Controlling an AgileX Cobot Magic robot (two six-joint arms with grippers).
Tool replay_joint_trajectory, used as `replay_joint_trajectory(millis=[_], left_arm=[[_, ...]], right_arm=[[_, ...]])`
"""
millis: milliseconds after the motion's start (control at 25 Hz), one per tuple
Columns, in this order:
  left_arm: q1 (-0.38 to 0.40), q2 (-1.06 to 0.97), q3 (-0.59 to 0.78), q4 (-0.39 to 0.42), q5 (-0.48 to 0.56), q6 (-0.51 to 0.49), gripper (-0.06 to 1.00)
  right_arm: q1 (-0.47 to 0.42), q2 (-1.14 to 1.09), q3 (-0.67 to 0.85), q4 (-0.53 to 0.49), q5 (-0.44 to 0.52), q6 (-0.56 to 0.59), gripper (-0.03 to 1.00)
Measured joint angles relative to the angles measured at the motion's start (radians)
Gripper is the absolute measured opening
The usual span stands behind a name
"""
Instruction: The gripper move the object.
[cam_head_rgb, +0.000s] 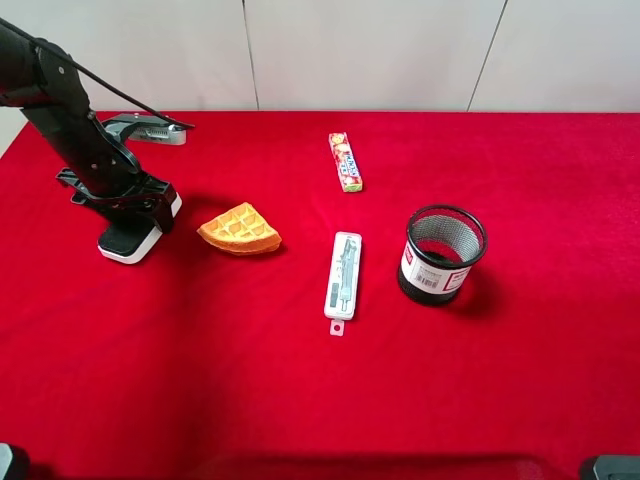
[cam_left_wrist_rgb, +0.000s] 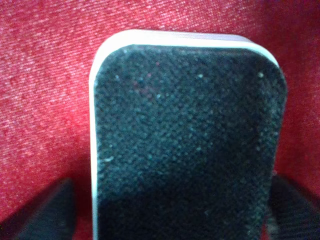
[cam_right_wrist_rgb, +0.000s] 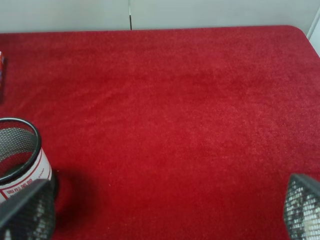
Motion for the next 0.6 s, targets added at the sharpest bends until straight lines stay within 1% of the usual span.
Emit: replay_joint_trajectory(millis=[80, 600], left_arm=[[0.000, 0.000, 0.000, 0.000, 0.000, 0.000, 0.61], [0.000, 0.000, -0.003, -0.003, -0.013, -0.006, 0.61]], right_arm=[[0.000, 0.000, 0.000, 0.002, 0.000, 0.000, 0.69], [0.000, 0.000, 0.000, 0.003, 0.000, 0.000, 0.69]])
